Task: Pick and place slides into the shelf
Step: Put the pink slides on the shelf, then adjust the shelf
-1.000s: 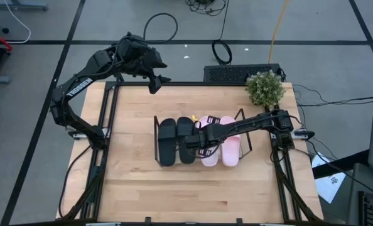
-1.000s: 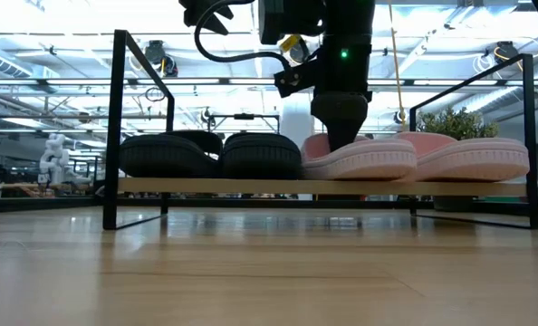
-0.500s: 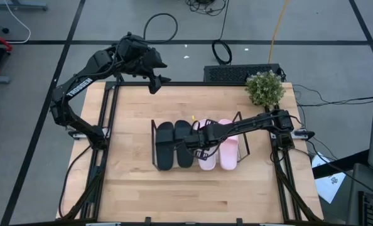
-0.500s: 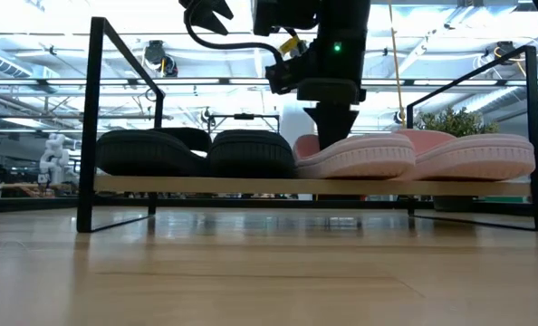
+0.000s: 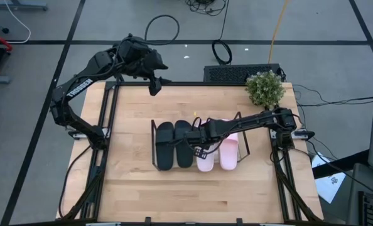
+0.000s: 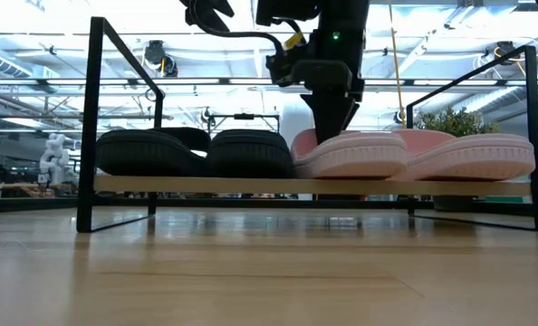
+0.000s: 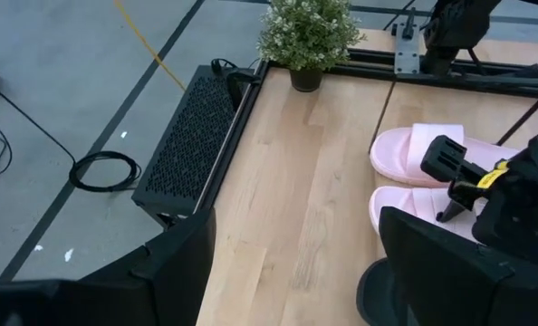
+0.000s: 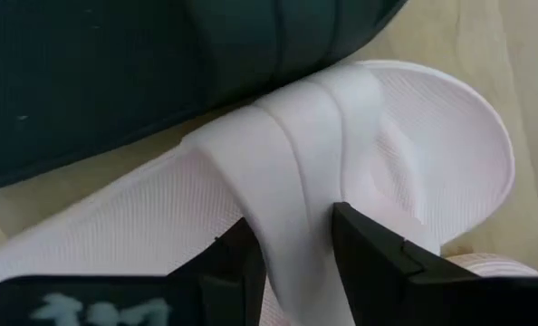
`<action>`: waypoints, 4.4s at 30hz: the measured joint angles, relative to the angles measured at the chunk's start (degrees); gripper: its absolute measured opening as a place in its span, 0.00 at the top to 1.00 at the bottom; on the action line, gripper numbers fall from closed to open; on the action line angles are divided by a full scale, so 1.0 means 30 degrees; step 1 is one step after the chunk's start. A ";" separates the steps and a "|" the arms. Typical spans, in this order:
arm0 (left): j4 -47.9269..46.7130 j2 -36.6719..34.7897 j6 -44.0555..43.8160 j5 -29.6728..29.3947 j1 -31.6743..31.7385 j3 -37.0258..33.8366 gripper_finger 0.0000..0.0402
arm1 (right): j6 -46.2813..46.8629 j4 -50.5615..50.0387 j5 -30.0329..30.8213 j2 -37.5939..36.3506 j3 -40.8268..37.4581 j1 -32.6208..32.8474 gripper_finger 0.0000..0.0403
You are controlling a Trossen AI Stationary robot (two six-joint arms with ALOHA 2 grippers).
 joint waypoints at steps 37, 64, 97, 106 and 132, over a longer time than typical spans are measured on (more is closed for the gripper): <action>0.0029 0.0000 -0.0108 -0.0029 -0.0248 0.0000 0.23 | 0.0061 -0.0047 -0.1341 -0.0111 0.0022 -0.0450 0.56; 0.0036 0.0000 -0.0188 -0.0029 -0.0263 0.0000 0.23 | 0.0172 -0.0253 -0.3403 -0.2796 0.0015 -0.1457 0.39; -0.7016 -0.4769 -0.3782 -0.1341 -0.1143 0.0029 0.23 | 0.3133 -0.2018 0.1795 -0.9885 0.0007 -0.1071 0.39; -0.8010 -0.6159 -0.7226 -0.1362 -0.2909 0.0029 0.23 | 0.3140 -0.2527 0.2551 -1.2159 0.0007 -0.1071 0.39; -0.7918 -0.3436 -1.5576 -0.6111 -1.0430 0.0007 0.23 | 0.8787 -0.9381 0.0266 -1.6079 -0.4368 -0.1077 0.39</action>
